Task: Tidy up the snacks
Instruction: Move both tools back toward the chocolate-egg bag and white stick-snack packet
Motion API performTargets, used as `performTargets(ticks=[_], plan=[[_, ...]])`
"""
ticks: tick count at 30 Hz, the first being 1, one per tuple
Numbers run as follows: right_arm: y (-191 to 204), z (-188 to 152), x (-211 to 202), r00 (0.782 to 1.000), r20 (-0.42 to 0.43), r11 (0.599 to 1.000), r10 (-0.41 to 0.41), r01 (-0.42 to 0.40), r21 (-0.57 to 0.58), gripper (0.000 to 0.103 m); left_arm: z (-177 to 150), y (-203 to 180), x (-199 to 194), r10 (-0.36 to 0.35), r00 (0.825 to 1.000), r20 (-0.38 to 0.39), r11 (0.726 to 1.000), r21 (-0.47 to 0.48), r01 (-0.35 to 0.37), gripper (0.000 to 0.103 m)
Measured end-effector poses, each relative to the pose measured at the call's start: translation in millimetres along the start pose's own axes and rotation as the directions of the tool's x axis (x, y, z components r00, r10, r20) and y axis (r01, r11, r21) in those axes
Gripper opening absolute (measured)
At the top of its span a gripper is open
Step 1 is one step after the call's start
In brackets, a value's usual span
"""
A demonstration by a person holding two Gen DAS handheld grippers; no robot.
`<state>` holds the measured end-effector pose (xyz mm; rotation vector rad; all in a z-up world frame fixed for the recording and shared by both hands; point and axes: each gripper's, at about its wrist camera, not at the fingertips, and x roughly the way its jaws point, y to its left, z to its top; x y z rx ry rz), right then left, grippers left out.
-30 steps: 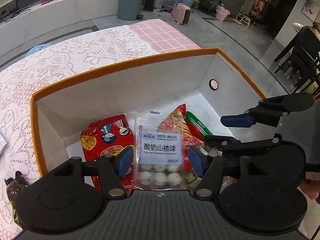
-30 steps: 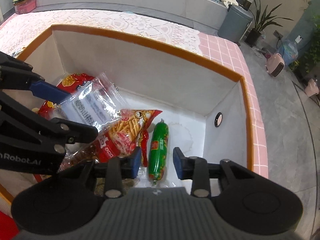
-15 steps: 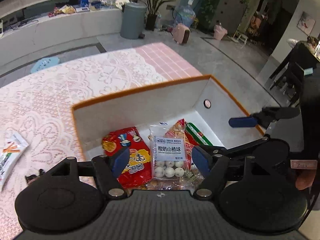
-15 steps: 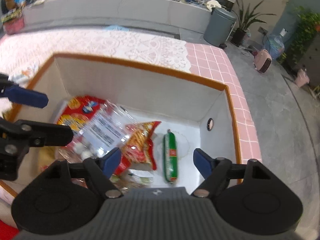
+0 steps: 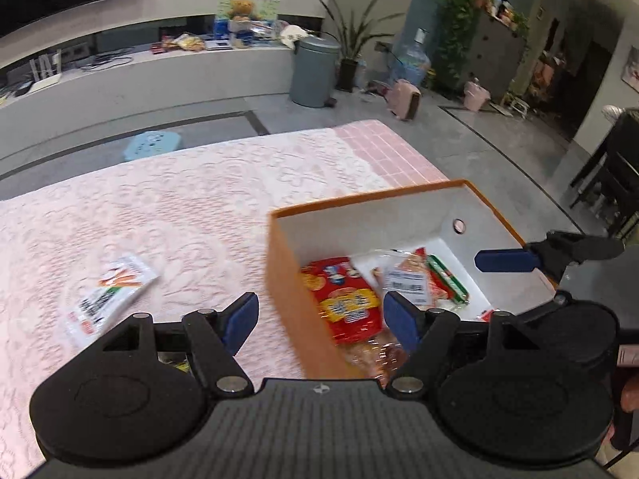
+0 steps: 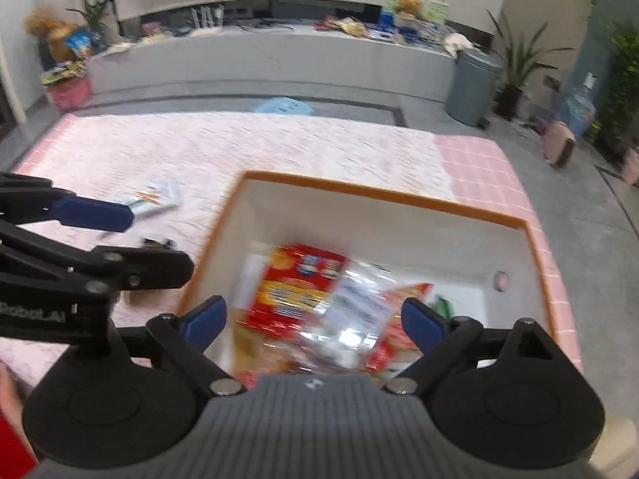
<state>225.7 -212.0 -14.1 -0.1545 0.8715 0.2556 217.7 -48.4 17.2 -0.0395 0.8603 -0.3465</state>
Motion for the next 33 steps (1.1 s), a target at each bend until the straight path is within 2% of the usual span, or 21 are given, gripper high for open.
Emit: performTargets(ticks=[6, 9, 13, 19, 24, 28, 33], plan=[[47, 1, 0, 0.997, 0.068, 0.998, 0.044, -0.040, -0.049, 0.095, -10, 47, -25, 0.060, 0.996, 0.061, 0.994, -0.099, -0.054, 0.084], [66, 1, 2, 0.992, 0.101, 0.996, 0.077, -0.073, -0.040, 0.095, -18, 72, -33, 0.058, 0.994, 0.098, 0.988, -0.149, -0.043, 0.084], [91, -2, 4, 0.981, 0.169, 0.995, 0.098, -0.097, -0.011, 0.095, -31, 99, -40, 0.106, 0.986, 0.128, 0.976, -0.202, -0.079, 0.084], [124, -7, 14, 0.966, 0.233, 0.993, 0.111, -0.118, 0.017, 0.095, -53, 135, -34, 0.168, 0.980, 0.105, 0.948, -0.292, -0.131, 0.084], [152, -16, 33, 0.963, 0.244, 0.994, 0.112, -0.112, -0.017, 0.095, -78, 156, -20, 0.211, 0.975, 0.068, 0.933, -0.312, -0.180, 0.084], [167, -24, 49, 0.966, 0.232, 0.993, 0.113, -0.104, -0.050, 0.095, -93, 174, -15, 0.204, 0.977, 0.062, 0.916, -0.365, -0.168, 0.084], [170, -28, 70, 0.972, 0.205, 0.994, 0.112, -0.109, -0.027, 0.095, -101, 188, -2, 0.197, 0.979, 0.046, 0.902, -0.401, -0.162, 0.084]])
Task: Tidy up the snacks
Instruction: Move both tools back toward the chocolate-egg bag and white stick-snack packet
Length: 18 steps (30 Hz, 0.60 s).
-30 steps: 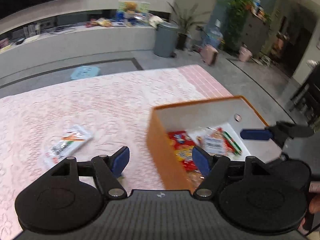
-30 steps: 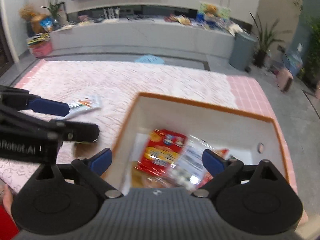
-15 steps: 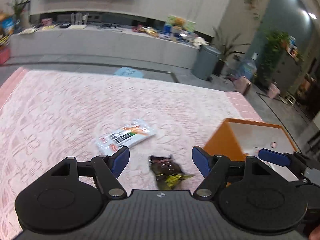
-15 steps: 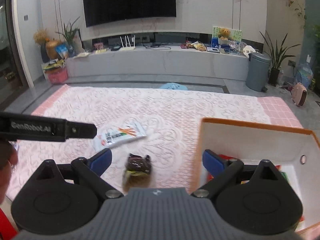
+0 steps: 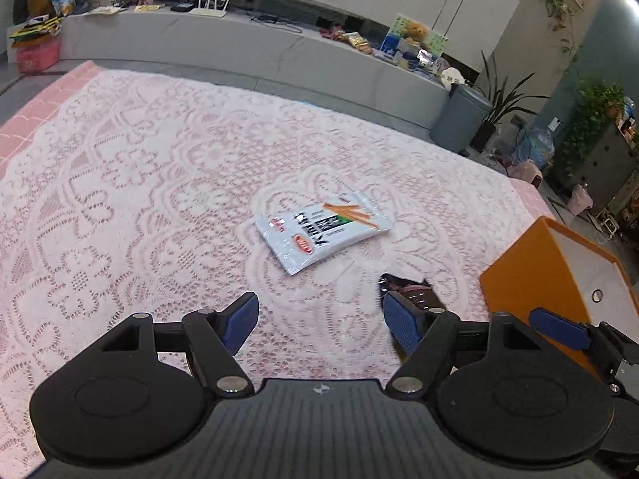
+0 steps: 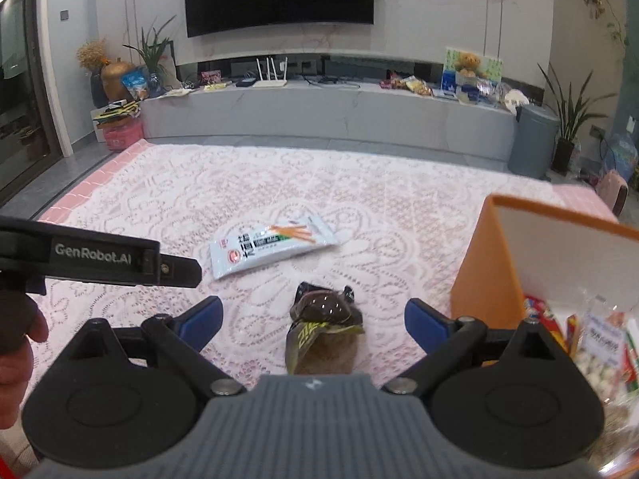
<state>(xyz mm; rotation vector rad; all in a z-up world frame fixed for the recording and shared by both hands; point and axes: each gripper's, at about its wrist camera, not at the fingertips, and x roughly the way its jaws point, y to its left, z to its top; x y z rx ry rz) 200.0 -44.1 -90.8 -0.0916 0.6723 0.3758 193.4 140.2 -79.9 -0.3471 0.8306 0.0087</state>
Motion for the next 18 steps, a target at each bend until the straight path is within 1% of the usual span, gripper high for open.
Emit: performTargets(ticks=[5, 6, 11, 13, 15, 18], plan=[[0, -8, 18, 1.000, -0.003, 1.000, -0.008, 0.009, 0.027, 0.095, -2, 4, 13, 0.039, 0.999, 0.010, 0.999, 0.014, -0.039, 0.084], [-1, -9, 21, 1.000, -0.007, 0.999, -0.006, 0.007, 0.034, 0.095, -2, 5, 16, 0.046, 0.999, 0.012, 0.999, 0.014, -0.046, 0.082], [-1, -15, 39, 0.999, -0.030, 0.999, -0.018, 0.020, 0.050, 0.094, 0, 7, 23, 0.028, 0.999, 0.024, 0.999, 0.021, -0.029, 0.080], [-2, -16, 46, 0.999, -0.044, 0.998, -0.026, 0.029, 0.058, 0.091, 0, 3, 25, 0.025, 0.999, 0.031, 0.999, 0.047, -0.026, 0.080], [-3, -16, 53, 0.998, -0.056, 0.997, -0.029, 0.033, 0.073, 0.085, 1, -2, 30, 0.018, 0.999, 0.036, 0.996, 0.085, -0.021, 0.080], [-4, -13, 61, 0.998, -0.048, 0.997, -0.037, 0.040, 0.070, 0.084, 1, -9, 37, 0.030, 0.998, 0.049, 0.985, 0.169, -0.038, 0.079]])
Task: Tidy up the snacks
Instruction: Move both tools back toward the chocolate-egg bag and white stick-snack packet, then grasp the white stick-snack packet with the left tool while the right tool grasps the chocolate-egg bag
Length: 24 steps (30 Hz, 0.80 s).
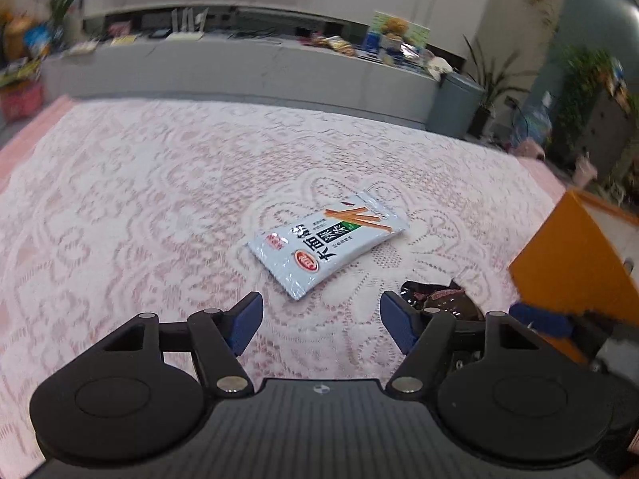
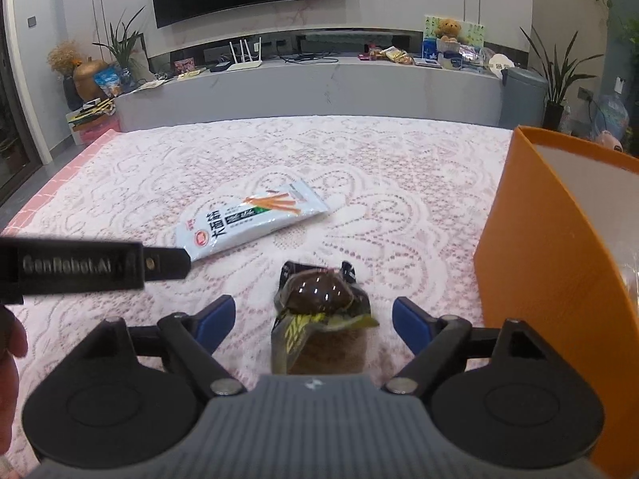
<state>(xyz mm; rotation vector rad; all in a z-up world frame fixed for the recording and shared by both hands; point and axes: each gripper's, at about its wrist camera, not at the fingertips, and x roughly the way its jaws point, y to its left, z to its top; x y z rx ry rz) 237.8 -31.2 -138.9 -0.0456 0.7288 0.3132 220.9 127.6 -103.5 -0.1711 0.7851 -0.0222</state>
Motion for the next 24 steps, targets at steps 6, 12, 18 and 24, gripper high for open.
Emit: performTargets(ticks=[6, 12, 18, 24], plan=[[6, 5, 15, 1.000, 0.009, 0.997, -0.022, 0.023, -0.078, 0.083, 9, 2, 12, 0.008, 0.999, 0.041, 0.994, 0.112, -0.013, 0.080], [6, 7, 30, 0.999, -0.043, 0.993, -0.029, 0.024, -0.119, 0.057, 23, 3, 32, -0.015, 0.998, 0.057, 0.979, 0.204, 0.003, 0.089], [4, 7, 31, 0.998, -0.051, 0.993, -0.023, 0.017, -0.113, 0.056, 33, 8, 54, -0.056, 0.998, 0.040, 0.973, 0.226, 0.046, 0.090], [6, 7, 32, 0.998, -0.052, 0.994, -0.038, 0.032, -0.103, 0.057, 28, 12, 68, -0.075, 0.997, 0.006, 0.966, 0.248, 0.071, 0.090]])
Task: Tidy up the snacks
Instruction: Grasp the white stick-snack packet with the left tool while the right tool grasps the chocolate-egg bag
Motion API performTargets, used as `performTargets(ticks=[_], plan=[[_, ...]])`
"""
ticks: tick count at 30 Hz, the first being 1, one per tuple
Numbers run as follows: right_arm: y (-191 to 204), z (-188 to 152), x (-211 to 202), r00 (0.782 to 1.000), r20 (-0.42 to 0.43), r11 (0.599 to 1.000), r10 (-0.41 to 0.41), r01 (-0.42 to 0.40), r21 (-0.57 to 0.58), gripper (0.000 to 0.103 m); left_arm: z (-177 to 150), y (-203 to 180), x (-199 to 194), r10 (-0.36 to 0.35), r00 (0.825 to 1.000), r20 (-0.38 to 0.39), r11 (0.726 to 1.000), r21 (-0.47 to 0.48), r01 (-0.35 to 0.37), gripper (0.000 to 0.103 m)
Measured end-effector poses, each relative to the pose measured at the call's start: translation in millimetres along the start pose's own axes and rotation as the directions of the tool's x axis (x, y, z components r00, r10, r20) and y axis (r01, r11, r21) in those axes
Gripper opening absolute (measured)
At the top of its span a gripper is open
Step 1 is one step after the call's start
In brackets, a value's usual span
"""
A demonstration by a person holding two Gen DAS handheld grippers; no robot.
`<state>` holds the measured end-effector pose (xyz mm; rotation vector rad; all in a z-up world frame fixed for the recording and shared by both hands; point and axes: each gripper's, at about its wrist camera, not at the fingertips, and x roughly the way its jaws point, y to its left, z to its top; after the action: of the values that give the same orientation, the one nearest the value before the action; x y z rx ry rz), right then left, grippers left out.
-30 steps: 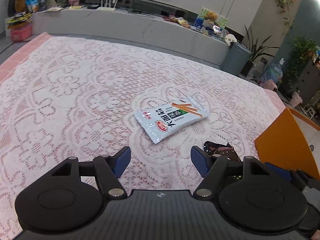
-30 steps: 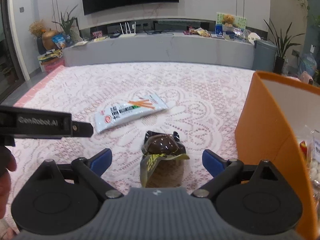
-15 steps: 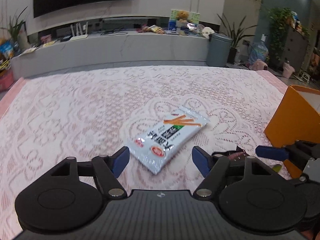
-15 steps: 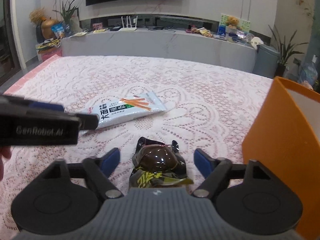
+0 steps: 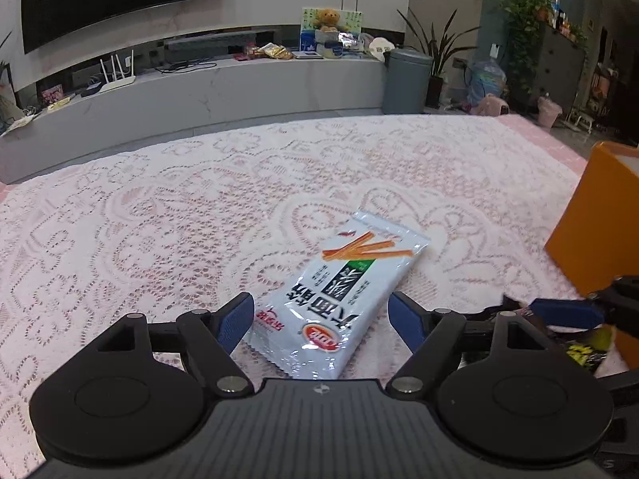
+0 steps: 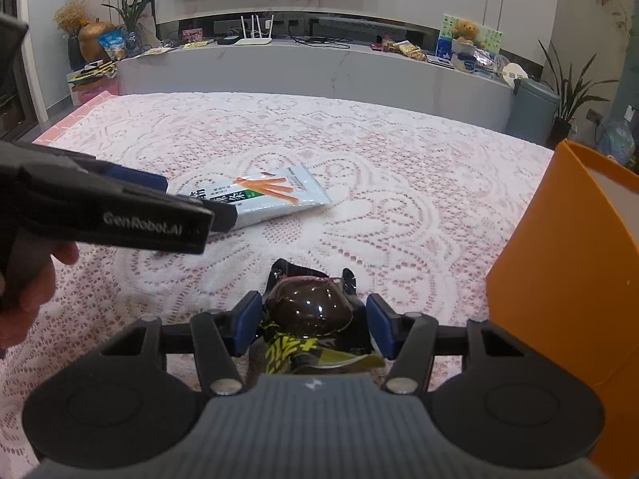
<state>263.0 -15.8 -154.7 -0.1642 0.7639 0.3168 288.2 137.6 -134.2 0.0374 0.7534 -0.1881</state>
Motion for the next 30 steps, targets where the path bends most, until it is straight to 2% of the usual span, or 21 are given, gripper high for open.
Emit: performTargets(ticks=[6, 12, 14, 15, 19, 23, 26, 30], plan=[[-1, -1, 1, 1.000, -0.003, 1.000, 0.001, -0.001, 0.011, 0.058, -2, 9, 9, -0.023, 1.000, -0.004, 0.998, -0.058, 0.022, 0.097], [-3, -2, 3, 1.000, -0.010, 1.000, 0.003, -0.003, 0.027, 0.058, -3, 0, 9, -0.003, 1.000, -0.018, 1.000, 0.001, 0.003, 0.096], [-3, -2, 4, 1.000, -0.012, 1.000, 0.005, -0.004, 0.029, 0.058, -3, -6, 9, 0.006, 1.000, -0.027, 0.999, 0.039, -0.005, 0.086], [-3, -3, 4, 1.000, -0.012, 1.000, 0.005, -0.005, 0.029, 0.058, -3, -8, 7, 0.001, 1.000, -0.025, 0.999, 0.049, 0.000, 0.075], [-3, -3, 4, 1.000, -0.010, 1.000, 0.007, -0.007, 0.030, 0.059, -1, -14, 2, 0.018, 0.999, -0.030, 0.998, 0.066, -0.016, 0.063], [-5, -3, 4, 1.000, -0.011, 0.999, 0.013, -0.012, 0.035, 0.059, -1, -27, -6, 0.077, 0.997, -0.024, 0.989, 0.126, -0.073, 0.061], [-6, -3, 4, 1.000, -0.013, 0.999, 0.018, -0.017, 0.039, 0.058, -2, -32, -14, 0.106, 0.994, -0.026, 0.985, 0.136, -0.101, 0.058], [-8, -3, 3, 0.999, -0.019, 0.998, 0.030, -0.029, 0.052, 0.057, -3, -38, -30, 0.106, 0.993, -0.059, 0.988, 0.122, -0.098, 0.047]])
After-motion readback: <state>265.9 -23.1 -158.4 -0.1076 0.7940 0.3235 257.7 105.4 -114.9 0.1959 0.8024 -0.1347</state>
